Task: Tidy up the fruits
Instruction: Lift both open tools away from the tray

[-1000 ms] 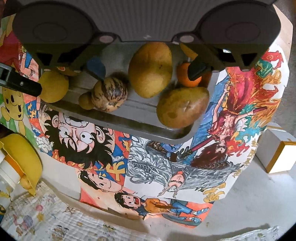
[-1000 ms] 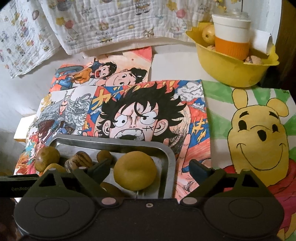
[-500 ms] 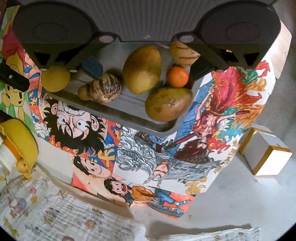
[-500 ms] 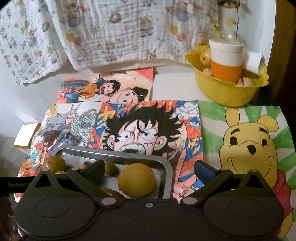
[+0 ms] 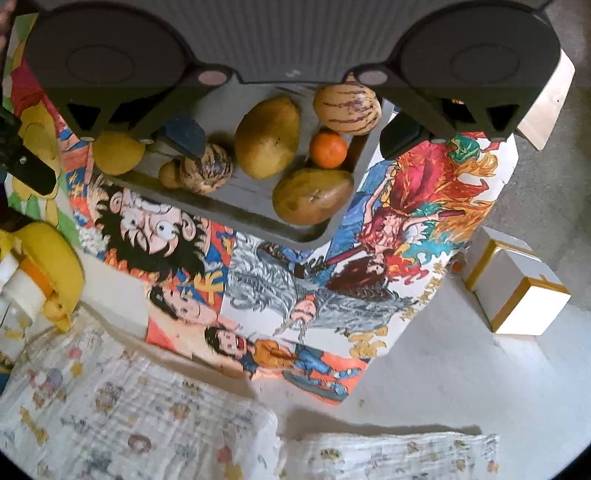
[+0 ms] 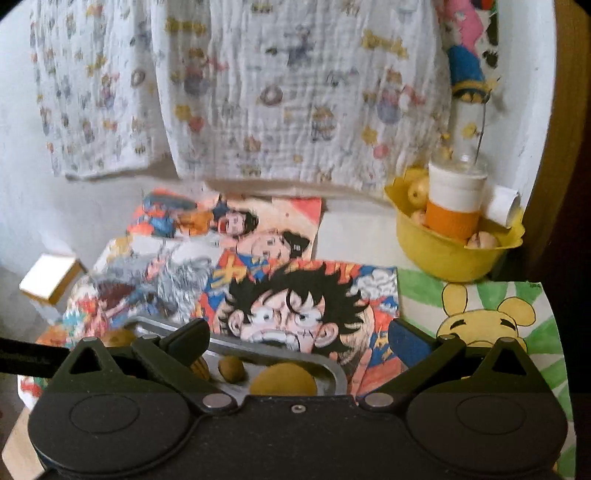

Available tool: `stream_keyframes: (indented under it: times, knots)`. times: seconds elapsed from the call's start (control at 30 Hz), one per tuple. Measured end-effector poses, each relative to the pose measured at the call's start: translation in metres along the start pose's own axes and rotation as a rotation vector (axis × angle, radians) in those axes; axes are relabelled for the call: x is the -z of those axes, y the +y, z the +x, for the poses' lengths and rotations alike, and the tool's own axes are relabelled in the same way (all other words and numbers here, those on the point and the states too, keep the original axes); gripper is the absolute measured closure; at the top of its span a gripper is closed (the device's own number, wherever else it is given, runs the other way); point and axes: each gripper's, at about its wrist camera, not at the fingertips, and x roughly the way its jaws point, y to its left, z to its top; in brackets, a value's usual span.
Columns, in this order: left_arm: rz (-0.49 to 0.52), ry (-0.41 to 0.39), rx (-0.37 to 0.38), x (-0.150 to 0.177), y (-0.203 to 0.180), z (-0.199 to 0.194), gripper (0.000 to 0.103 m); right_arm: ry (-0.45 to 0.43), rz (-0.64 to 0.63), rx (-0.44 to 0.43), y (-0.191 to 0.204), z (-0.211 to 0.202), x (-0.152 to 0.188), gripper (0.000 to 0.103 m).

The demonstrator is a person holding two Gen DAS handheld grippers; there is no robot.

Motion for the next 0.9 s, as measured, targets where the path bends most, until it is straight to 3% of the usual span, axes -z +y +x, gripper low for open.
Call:
stream_keyframes:
  times: [0.27,0.57,0.9]
  knots:
    - [-0.012,-0.059,0.029,0.012,0.011,-0.024,0.001,-0.070,-0.015,0.002,0.013,-0.017,0.004,0.001]
    - [0.033,-0.161,0.049,0.026,0.020,-0.051,0.001,-0.056,0.008,-0.063,0.018,-0.041,0.020,0.001]
    - [0.060,-0.199,0.108,0.042,0.030,-0.060,0.001,-0.041,-0.028,-0.069,0.022,-0.060,0.036,0.001]
